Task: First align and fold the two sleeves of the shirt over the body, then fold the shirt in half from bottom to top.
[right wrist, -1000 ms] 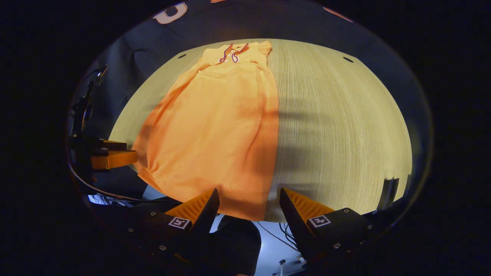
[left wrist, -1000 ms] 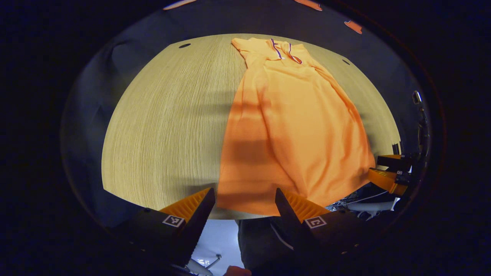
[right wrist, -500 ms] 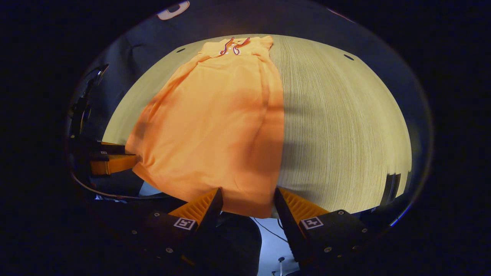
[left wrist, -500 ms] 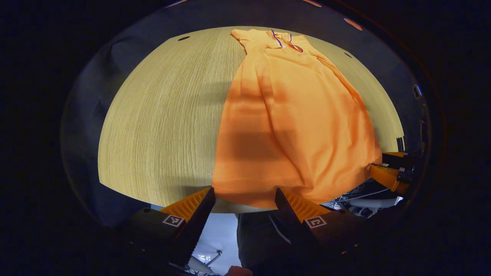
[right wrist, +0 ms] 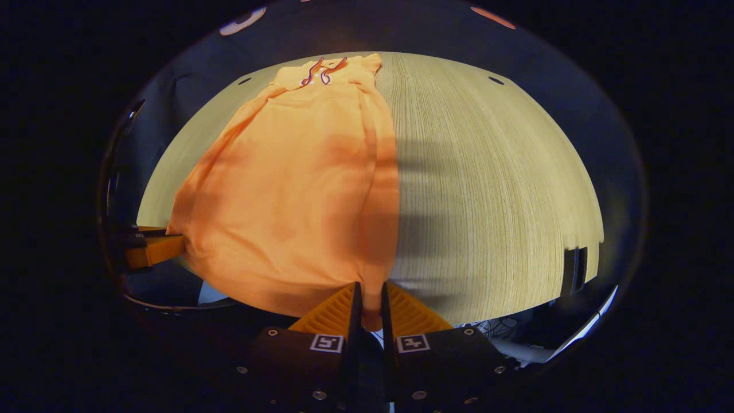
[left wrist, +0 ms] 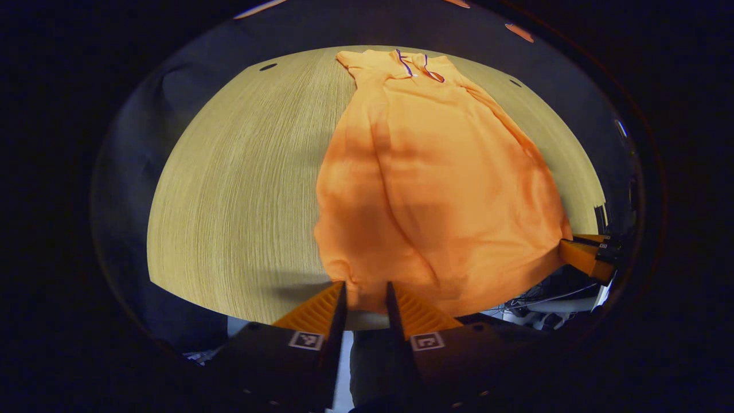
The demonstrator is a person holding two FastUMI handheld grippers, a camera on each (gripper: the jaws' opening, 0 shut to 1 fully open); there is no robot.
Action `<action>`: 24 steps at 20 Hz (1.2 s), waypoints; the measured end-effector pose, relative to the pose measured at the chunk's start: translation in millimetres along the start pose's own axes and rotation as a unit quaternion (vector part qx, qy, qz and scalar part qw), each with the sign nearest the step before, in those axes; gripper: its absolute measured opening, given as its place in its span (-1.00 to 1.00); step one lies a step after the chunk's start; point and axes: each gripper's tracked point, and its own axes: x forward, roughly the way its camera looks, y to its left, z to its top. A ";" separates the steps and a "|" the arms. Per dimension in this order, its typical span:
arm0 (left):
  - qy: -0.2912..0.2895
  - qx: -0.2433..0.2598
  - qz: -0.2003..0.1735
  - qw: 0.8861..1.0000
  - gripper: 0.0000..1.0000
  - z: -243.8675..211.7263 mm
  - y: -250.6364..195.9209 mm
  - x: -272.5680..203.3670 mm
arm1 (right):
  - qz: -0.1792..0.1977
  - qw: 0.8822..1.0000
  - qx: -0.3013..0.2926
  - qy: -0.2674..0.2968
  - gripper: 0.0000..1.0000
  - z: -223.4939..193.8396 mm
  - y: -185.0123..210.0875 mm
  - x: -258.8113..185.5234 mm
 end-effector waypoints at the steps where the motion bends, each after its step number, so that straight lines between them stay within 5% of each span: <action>1: 0.001 0.001 0.001 1.000 -0.64 -1.0 -0.7 0.9 | 0.008 1.000 0.007 0.005 -0.77 0.1 0.6 -0.5; 3: -0.007 -0.012 -0.006 1.000 -0.65 3.3 -1.5 4.2 | 0.020 0.999 0.022 0.016 -0.76 -0.3 0.8 -1.0; 4: 0.001 -0.015 -0.006 1.000 -0.92 -0.2 -3.2 1.2 | 0.025 0.999 0.023 0.029 -0.77 -0.7 0.8 -1.5; 6: -0.002 -0.013 -0.008 1.000 -0.98 1.2 -5.6 0.0 | 0.030 0.998 0.041 0.032 -0.77 2.2 1.4 -1.5; 7: -0.001 -0.007 -0.009 1.000 -0.98 1.2 -6.6 -0.2 | 0.044 0.998 0.042 0.026 -0.95 4.8 7.1 1.2; 9: -0.008 0.001 -0.015 1.000 -0.98 6.9 -11.1 -3.3 | 0.047 0.998 0.024 0.018 -0.99 7.3 9.4 0.5; 24: -0.100 -0.014 -0.020 0.995 -0.98 86.1 -20.8 -40.7 | 0.125 0.987 0.056 -0.085 -0.99 88.9 9.3 -33.3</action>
